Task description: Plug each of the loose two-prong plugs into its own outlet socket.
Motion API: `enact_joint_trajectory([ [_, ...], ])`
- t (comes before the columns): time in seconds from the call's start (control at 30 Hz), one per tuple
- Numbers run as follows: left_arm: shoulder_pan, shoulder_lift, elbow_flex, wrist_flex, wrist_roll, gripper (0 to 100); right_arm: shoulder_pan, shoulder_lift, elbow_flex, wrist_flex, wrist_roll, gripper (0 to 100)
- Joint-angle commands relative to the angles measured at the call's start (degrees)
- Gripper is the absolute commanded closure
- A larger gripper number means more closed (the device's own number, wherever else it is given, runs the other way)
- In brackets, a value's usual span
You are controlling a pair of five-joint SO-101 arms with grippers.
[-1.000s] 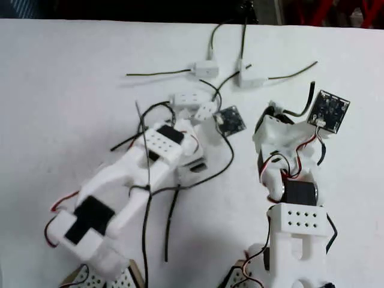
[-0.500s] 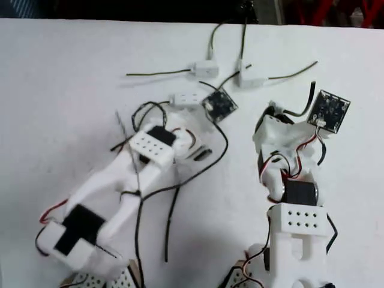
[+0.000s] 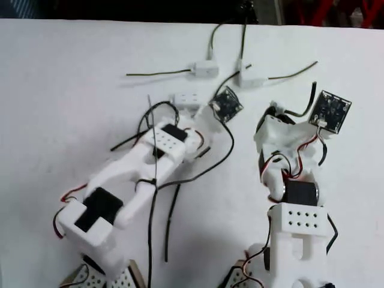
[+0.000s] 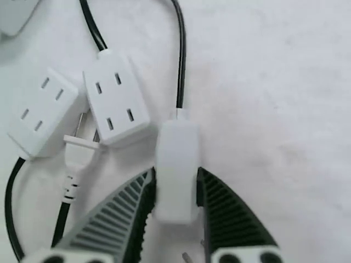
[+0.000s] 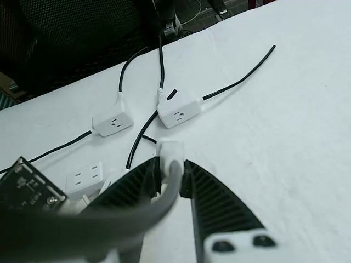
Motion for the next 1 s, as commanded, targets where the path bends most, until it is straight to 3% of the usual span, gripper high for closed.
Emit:
enact_joint_trajectory([
  [0.0,1.63,-3.82,-1.85,1.05,0.62,98,0.84,-1.19,-0.53,-0.75,0.00,98.1],
  [0.4,10.95,-27.38,13.89,4.04,1.93,98,9.01,-1.27,-1.93,-1.19,-0.53,98.1],
  [0.63,11.47,-23.16,15.30,3.96,7.47,97,9.45,-1.27,-1.93,-1.98,-0.53,98.1],
  [0.97,9.36,-15.34,13.10,2.99,11.96,80,9.10,-1.27,-1.76,-1.98,-0.53,98.1],
])
